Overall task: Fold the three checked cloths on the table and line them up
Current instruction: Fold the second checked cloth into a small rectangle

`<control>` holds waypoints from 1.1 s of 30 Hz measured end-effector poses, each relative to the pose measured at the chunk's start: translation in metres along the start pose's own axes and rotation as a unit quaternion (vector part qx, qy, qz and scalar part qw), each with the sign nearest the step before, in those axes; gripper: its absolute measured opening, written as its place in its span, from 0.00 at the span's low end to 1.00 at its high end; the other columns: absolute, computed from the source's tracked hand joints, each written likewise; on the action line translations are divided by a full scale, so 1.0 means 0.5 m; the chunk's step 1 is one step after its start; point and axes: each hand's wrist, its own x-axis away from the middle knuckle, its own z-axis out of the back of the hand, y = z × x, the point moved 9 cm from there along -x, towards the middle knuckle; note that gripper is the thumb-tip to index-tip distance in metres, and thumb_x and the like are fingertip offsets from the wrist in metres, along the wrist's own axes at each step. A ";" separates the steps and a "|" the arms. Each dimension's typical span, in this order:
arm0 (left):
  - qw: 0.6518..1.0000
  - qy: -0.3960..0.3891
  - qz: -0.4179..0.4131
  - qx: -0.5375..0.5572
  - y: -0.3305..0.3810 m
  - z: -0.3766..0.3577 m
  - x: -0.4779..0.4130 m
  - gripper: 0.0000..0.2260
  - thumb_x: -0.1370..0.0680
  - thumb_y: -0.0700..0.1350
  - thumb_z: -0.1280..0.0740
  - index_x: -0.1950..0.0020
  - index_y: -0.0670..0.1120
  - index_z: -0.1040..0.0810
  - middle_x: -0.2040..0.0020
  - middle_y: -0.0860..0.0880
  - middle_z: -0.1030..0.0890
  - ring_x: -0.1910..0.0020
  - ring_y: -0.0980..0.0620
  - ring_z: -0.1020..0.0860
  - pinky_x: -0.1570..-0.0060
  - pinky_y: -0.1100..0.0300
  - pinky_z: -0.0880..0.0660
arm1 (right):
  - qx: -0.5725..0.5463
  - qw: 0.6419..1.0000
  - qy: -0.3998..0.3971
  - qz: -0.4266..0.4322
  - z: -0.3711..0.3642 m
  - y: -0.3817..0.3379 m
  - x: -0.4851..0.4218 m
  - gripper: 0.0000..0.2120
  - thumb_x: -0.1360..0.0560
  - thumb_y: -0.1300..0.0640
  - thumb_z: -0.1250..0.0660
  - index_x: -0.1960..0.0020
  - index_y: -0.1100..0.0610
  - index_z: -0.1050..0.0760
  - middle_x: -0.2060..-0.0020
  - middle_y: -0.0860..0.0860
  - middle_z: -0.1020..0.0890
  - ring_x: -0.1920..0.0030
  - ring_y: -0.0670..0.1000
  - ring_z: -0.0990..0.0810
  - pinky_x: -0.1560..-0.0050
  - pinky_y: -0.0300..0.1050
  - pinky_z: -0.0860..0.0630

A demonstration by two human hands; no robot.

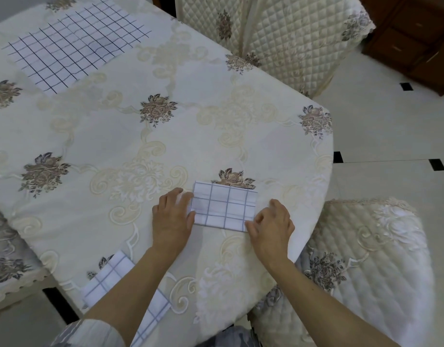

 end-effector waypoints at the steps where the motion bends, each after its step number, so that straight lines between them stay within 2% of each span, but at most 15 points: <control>1: 0.999 0.005 -0.031 -0.013 0.013 -0.002 -0.002 0.21 0.28 0.42 0.27 0.36 0.50 0.25 0.34 0.45 0.27 0.41 0.40 0.27 0.51 0.46 0.28 | 0.003 1.000 0.005 0.009 0.004 -0.005 -0.003 0.11 0.30 0.54 0.27 0.56 0.51 0.29 0.26 0.55 0.37 0.26 0.55 0.43 0.30 0.56 0.44; 5: 0.988 -0.016 -0.138 -0.068 0.052 -0.032 -0.008 0.30 0.31 0.34 0.31 0.30 0.52 0.26 0.26 0.41 0.32 0.34 0.39 0.30 0.45 0.45 0.30 | 0.061 0.984 0.003 0.170 -0.009 -0.077 -0.002 0.25 0.32 0.63 0.26 0.37 0.51 0.25 0.24 0.59 0.42 0.24 0.59 0.45 0.31 0.59 0.39; 8: 0.985 -0.049 -0.140 -0.083 0.050 -0.050 -0.004 0.24 0.26 0.40 0.34 0.31 0.52 0.25 0.23 0.42 0.36 0.30 0.39 0.34 0.41 0.43 0.31 | 0.109 0.964 -0.036 0.238 -0.045 -0.109 -0.002 0.25 0.28 0.57 0.28 0.32 0.49 0.27 0.22 0.59 0.47 0.21 0.59 0.51 0.28 0.61 0.43; 10: 0.986 -0.062 -0.128 -0.089 0.045 -0.052 0.000 0.20 0.22 0.49 0.38 0.29 0.53 0.27 0.22 0.43 0.37 0.29 0.39 0.34 0.39 0.43 0.31 | 0.136 0.960 -0.062 0.238 -0.069 -0.110 -0.010 0.24 0.25 0.50 0.32 0.29 0.47 0.30 0.21 0.57 0.53 0.21 0.58 0.57 0.25 0.60 0.49; 12: 0.984 -0.077 -0.129 -0.094 0.041 -0.057 0.003 0.22 0.20 0.55 0.43 0.26 0.53 0.31 0.21 0.44 0.40 0.27 0.40 0.35 0.36 0.43 0.32 | 0.157 0.956 -0.077 0.236 -0.087 -0.107 -0.019 0.26 0.23 0.46 0.35 0.27 0.47 0.34 0.21 0.57 0.57 0.21 0.59 0.60 0.24 0.61 0.52; 16: 0.980 -0.103 -0.116 -0.128 0.014 -0.082 0.000 0.29 0.19 0.63 0.50 0.20 0.53 0.45 0.18 0.47 0.53 0.20 0.43 0.48 0.26 0.41 0.44 | 0.189 0.950 -0.103 0.227 -0.108 -0.095 -0.032 0.31 0.22 0.40 0.44 0.22 0.47 0.45 0.22 0.57 0.62 0.22 0.58 0.66 0.24 0.62 0.55; 18: 0.979 -0.102 -0.109 -0.139 0.002 -0.087 -0.006 0.32 0.20 0.66 0.52 0.19 0.52 0.49 0.18 0.47 0.55 0.20 0.43 0.51 0.25 0.40 0.48 | 0.205 0.948 -0.109 0.218 -0.112 -0.083 -0.033 0.32 0.21 0.38 0.48 0.21 0.47 0.50 0.22 0.56 0.63 0.23 0.58 0.67 0.24 0.63 0.56; 22: 0.982 -0.096 -0.088 -0.136 -0.014 -0.082 -0.013 0.33 0.20 0.67 0.52 0.19 0.52 0.49 0.18 0.46 0.52 0.20 0.43 0.50 0.26 0.38 0.47 | 0.215 0.953 -0.094 0.189 -0.098 -0.045 -0.036 0.33 0.21 0.36 0.51 0.20 0.48 0.54 0.21 0.56 0.62 0.22 0.58 0.65 0.26 0.62 0.61; 26: 0.987 -0.086 -0.046 -0.129 -0.021 -0.075 -0.017 0.32 0.20 0.66 0.52 0.19 0.53 0.49 0.18 0.46 0.49 0.21 0.41 0.47 0.27 0.37 0.45 | 0.216 0.958 -0.101 0.159 -0.082 -0.011 -0.044 0.34 0.21 0.34 0.55 0.20 0.46 0.58 0.22 0.56 0.65 0.23 0.57 0.67 0.25 0.62 0.61; 30: 0.986 -0.088 -0.038 -0.135 -0.024 -0.073 -0.025 0.31 0.20 0.65 0.51 0.19 0.54 0.46 0.19 0.45 0.46 0.22 0.39 0.44 0.28 0.37 0.42 | 0.214 0.961 -0.096 0.147 -0.070 -0.009 -0.059 0.33 0.20 0.34 0.54 0.20 0.47 0.56 0.22 0.57 0.63 0.22 0.59 0.64 0.25 0.63 0.58; 33: 0.985 -0.085 -0.044 -0.142 -0.023 -0.066 -0.025 0.30 0.20 0.64 0.50 0.19 0.54 0.46 0.19 0.45 0.47 0.22 0.39 0.45 0.28 0.37 0.43 | 0.207 0.964 -0.089 0.144 -0.065 -0.011 -0.065 0.33 0.20 0.34 0.53 0.20 0.48 0.54 0.22 0.58 0.61 0.22 0.60 0.62 0.25 0.64 0.55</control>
